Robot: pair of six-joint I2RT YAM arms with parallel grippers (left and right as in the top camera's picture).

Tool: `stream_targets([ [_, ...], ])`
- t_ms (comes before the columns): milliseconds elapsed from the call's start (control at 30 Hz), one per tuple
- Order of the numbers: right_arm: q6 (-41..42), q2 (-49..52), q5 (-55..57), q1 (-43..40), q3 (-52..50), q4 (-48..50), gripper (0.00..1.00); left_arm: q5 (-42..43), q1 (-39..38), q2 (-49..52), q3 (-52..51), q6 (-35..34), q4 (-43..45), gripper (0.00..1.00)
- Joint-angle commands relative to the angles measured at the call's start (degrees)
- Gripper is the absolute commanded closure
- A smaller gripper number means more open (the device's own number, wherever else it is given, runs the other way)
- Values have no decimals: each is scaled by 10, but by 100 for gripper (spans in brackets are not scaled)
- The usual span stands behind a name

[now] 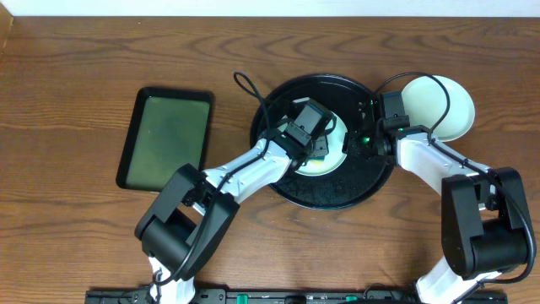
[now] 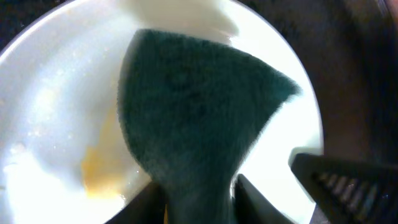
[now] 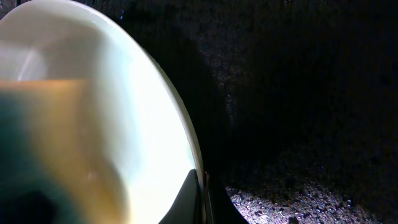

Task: Clean dirty plates on tray and stack at the side
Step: 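Scrub the green plate with the sponge while the right gripper holds it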

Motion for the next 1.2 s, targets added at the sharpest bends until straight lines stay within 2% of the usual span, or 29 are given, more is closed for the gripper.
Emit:
stream_targets([
  [0, 2, 11, 24, -3, 1, -12, 99, -13, -4, 15, -3, 1, 6, 58],
  [100, 2, 11, 24, -3, 1, -14, 99, -14, -3, 11, -2, 4, 12, 51],
  [233, 2, 11, 24, -3, 1, -14, 99, -15, -3, -6, 2, 40, 12, 51],
  [400, 2, 11, 24, -3, 1, -13, 99, -30, -3, -36, 2, 42, 10, 52],
  [667, 2, 11, 24, -3, 1, -12, 99, -45, -4, -3, 0, 42, 10, 52],
  [833, 2, 11, 24, -3, 1, -13, 99, -51, -4, 7, 0, 42, 12, 70],
  [1167, 2, 11, 24, -3, 1, -12, 99, -51, -4, 9, -10, 42, 12, 69],
])
